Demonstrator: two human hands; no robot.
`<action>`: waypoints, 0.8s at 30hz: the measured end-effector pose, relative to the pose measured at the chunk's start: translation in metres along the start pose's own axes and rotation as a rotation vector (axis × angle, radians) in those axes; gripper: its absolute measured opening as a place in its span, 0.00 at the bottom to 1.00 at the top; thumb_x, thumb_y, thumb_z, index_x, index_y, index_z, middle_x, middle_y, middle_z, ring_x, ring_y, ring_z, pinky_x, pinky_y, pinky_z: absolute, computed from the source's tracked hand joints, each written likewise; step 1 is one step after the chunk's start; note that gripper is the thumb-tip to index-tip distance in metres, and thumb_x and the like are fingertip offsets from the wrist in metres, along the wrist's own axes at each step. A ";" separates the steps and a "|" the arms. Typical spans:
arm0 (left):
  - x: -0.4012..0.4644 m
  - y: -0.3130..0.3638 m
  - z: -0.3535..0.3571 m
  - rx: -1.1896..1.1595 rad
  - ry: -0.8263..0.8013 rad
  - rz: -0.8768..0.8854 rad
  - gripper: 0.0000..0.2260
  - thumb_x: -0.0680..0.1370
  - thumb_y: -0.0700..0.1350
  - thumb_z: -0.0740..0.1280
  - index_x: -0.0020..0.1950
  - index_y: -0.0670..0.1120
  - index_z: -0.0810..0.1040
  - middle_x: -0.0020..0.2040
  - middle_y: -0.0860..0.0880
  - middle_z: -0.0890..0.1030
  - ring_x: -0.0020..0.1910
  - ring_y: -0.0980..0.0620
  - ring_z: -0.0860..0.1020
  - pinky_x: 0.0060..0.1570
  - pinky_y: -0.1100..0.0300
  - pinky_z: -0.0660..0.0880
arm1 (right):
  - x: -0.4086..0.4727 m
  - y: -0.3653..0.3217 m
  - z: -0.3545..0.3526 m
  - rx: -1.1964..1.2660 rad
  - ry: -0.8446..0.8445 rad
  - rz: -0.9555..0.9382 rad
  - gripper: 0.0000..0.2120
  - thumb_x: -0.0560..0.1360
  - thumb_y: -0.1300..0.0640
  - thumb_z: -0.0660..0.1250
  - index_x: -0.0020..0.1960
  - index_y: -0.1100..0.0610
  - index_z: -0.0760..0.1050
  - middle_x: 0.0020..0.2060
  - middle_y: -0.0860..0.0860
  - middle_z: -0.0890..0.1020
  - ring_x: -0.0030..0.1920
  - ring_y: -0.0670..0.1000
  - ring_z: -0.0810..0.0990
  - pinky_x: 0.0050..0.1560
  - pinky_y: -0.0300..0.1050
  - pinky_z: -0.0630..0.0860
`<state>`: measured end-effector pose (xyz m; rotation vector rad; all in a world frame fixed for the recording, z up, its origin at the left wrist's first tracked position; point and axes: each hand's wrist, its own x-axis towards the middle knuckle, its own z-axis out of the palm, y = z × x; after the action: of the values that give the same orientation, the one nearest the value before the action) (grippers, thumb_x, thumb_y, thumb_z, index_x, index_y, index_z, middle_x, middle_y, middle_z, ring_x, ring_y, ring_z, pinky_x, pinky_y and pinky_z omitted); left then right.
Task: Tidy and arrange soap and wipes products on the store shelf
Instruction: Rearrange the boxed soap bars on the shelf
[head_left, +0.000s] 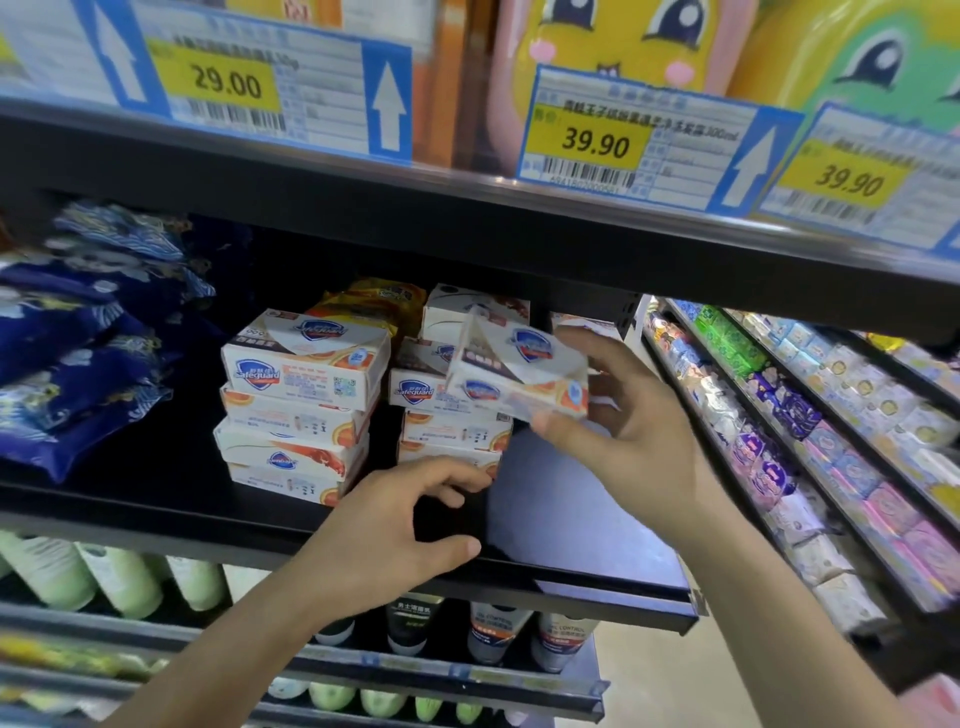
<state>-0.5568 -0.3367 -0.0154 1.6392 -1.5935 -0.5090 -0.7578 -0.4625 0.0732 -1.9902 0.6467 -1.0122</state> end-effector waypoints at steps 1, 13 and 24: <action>0.000 0.000 0.001 0.050 0.007 0.014 0.23 0.73 0.52 0.78 0.65 0.66 0.77 0.60 0.72 0.78 0.63 0.67 0.76 0.58 0.74 0.67 | 0.008 -0.003 0.004 -0.009 -0.010 -0.004 0.31 0.72 0.61 0.78 0.71 0.47 0.74 0.61 0.46 0.83 0.57 0.46 0.83 0.58 0.45 0.81; 0.002 -0.005 0.004 0.164 0.006 0.057 0.20 0.71 0.64 0.70 0.62 0.68 0.77 0.61 0.71 0.76 0.69 0.68 0.69 0.71 0.56 0.68 | 0.044 0.000 0.036 -0.209 0.036 0.060 0.24 0.72 0.53 0.79 0.65 0.40 0.78 0.62 0.47 0.75 0.50 0.42 0.81 0.55 0.44 0.82; 0.002 -0.001 0.004 0.155 -0.010 0.020 0.20 0.71 0.62 0.73 0.62 0.70 0.77 0.62 0.71 0.76 0.69 0.67 0.68 0.72 0.55 0.67 | 0.033 0.025 0.017 0.096 0.246 0.120 0.10 0.79 0.51 0.73 0.59 0.42 0.80 0.56 0.43 0.83 0.50 0.46 0.84 0.51 0.44 0.83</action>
<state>-0.5588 -0.3399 -0.0182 1.7348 -1.6910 -0.3927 -0.7281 -0.4927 0.0604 -1.7371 0.8236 -1.2011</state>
